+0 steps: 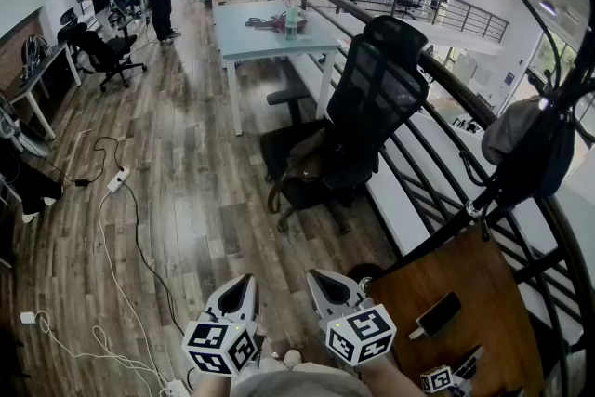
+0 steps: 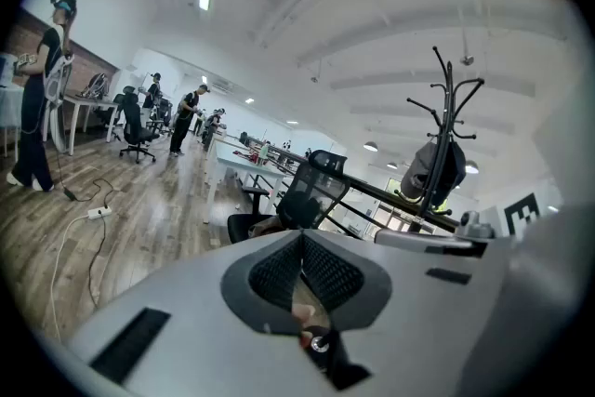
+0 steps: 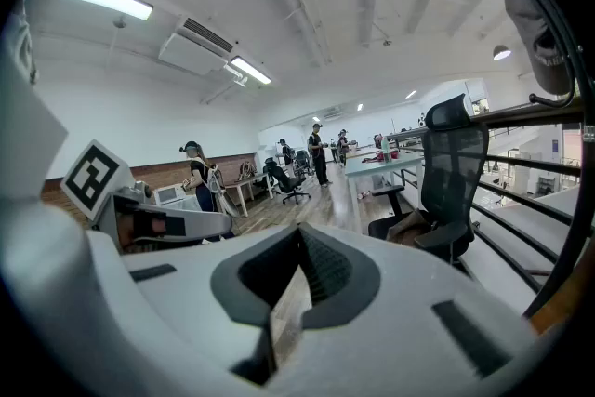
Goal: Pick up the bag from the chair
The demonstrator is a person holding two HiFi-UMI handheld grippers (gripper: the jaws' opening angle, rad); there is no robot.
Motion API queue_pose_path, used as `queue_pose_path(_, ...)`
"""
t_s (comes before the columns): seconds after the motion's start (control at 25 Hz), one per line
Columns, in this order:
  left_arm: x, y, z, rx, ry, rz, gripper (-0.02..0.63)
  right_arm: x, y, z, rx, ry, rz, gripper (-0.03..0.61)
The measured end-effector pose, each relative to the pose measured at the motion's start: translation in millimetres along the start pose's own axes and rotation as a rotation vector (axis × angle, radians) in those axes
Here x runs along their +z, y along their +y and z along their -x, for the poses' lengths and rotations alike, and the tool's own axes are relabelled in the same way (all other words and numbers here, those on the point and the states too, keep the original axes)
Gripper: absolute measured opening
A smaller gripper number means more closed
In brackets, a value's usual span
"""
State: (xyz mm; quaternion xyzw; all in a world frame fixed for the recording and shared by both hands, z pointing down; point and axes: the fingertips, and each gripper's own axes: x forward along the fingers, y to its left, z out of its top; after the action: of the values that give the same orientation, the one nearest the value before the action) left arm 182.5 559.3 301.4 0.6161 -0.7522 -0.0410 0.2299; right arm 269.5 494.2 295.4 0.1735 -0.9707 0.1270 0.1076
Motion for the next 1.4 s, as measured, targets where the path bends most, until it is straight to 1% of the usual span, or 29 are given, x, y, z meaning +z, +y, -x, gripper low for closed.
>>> queue_pose_path(0.16,-2,-3,5,0.002,-0.002,-0.007,0.003,1,2,4,0.002,-0.007,0.009,0.000)
queue_pose_path(0.36,-5,-5,15,0.003,-0.014,0.008,0.003,-5,11,12,0.026,0.001,0.027,0.000)
queue_pose_path(0.56,-5,-6,18,0.020,-0.020,0.002,0.003,-4,11,15,0.048,-0.034,-0.034,0.000)
queue_pose_path(0.68,-4,-3,13,0.016,-0.021,0.015,0.003,-7,10,8,0.058,-0.016,-0.039,0.002)
queue_pose_path(0.76,-2,1,6,0.007,-0.025,0.031,0.003,-9,7,0,0.057,0.000,-0.031,0.002)
queue_pose_path(0.84,-1,7,-2,-0.002,-0.023,0.030,0.003,-10,2,-8,0.048,0.011,-0.032,0.002)
queue_pose_path(1.04,6,24,-31,-0.034,-0.009,0.051,0.003,-6,-13,-35,0.023,0.016,-0.048,0.002)
queue_pose_path(1.24,29,44,-74,-0.068,-0.002,0.034,0.003,4,-29,-76,0.000,0.019,-0.050,0.002)
queue_pose_path(1.4,48,69,-109,-0.106,0.015,0.068,0.003,21,-48,-115,-0.035,0.004,-0.066,0.002)
